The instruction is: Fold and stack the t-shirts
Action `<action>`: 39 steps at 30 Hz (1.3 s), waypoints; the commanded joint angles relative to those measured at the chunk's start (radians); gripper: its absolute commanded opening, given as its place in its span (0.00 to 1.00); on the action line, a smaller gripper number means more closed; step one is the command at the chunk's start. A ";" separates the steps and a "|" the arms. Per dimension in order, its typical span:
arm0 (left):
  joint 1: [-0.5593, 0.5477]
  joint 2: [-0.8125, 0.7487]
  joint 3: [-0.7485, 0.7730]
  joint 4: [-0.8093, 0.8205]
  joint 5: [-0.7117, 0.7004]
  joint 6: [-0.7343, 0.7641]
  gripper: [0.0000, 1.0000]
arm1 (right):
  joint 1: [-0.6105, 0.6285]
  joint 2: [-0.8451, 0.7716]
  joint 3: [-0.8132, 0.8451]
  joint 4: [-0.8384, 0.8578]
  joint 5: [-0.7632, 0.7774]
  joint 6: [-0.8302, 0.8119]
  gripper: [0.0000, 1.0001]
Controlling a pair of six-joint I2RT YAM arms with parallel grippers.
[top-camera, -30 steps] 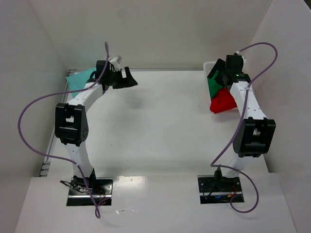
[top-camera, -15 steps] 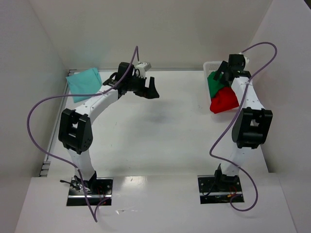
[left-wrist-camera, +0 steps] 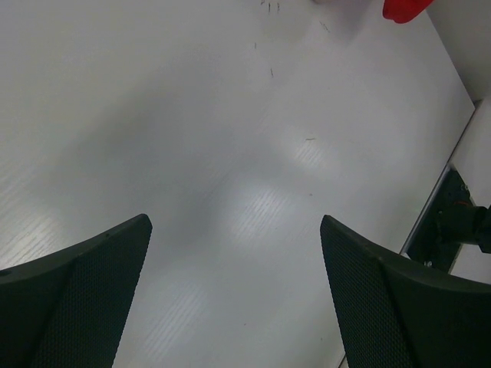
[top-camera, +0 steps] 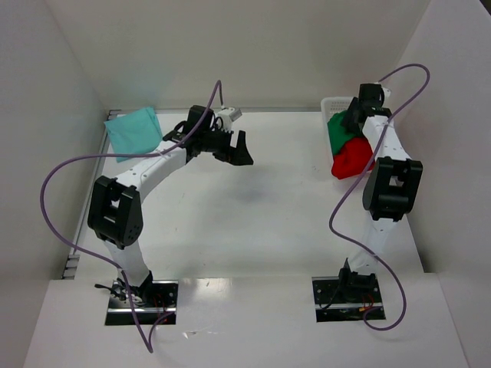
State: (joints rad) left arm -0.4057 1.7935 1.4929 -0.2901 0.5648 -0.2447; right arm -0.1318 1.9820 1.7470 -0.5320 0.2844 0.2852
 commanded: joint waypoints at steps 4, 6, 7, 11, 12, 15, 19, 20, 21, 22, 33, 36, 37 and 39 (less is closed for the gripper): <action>-0.002 -0.045 -0.014 0.009 -0.014 -0.019 0.98 | -0.005 0.070 0.083 0.034 0.053 -0.037 0.52; -0.002 -0.054 -0.005 0.009 -0.014 -0.019 0.98 | -0.005 0.071 0.083 0.033 0.073 -0.037 0.36; -0.002 -0.054 -0.005 0.009 -0.014 -0.019 0.98 | -0.005 0.071 0.083 0.033 0.084 -0.046 0.22; -0.002 -0.054 0.004 0.009 -0.014 -0.028 0.98 | -0.005 0.032 0.083 0.044 0.104 -0.046 0.13; -0.002 -0.054 0.004 0.009 -0.014 -0.028 0.98 | -0.005 0.018 0.092 0.053 0.104 -0.046 0.13; -0.002 -0.045 0.013 0.009 -0.005 -0.028 0.98 | -0.005 -0.052 0.101 0.076 0.104 -0.061 0.12; -0.002 -0.036 0.046 0.028 0.061 -0.038 0.93 | -0.005 -0.127 0.154 0.064 0.079 -0.073 0.12; -0.002 -0.036 0.046 0.038 0.072 -0.038 0.93 | -0.005 -0.143 0.154 0.064 0.062 -0.086 0.12; -0.002 -0.036 0.055 0.039 0.072 -0.038 0.93 | -0.005 -0.176 0.166 0.064 0.062 -0.086 0.12; -0.002 -0.048 0.055 0.039 0.085 -0.038 0.93 | -0.005 -0.190 0.166 0.076 0.062 -0.098 0.12; -0.022 -0.089 0.013 0.057 0.064 -0.047 0.96 | 0.011 -0.177 0.068 0.112 0.084 -0.104 0.18; -0.022 -0.089 0.000 0.045 0.040 -0.047 0.97 | 0.011 -0.167 0.014 0.122 0.064 -0.093 0.29; -0.022 -0.098 0.000 0.031 0.031 -0.047 0.97 | 0.011 -0.167 0.003 0.122 0.064 -0.093 0.39; -0.022 -0.098 0.000 0.019 0.008 -0.047 0.98 | 0.002 -0.178 -0.024 0.122 0.019 -0.093 0.96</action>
State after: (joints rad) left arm -0.4248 1.7355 1.5024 -0.2703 0.5991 -0.2920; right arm -0.1215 1.8141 1.7493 -0.4568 0.3286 0.1978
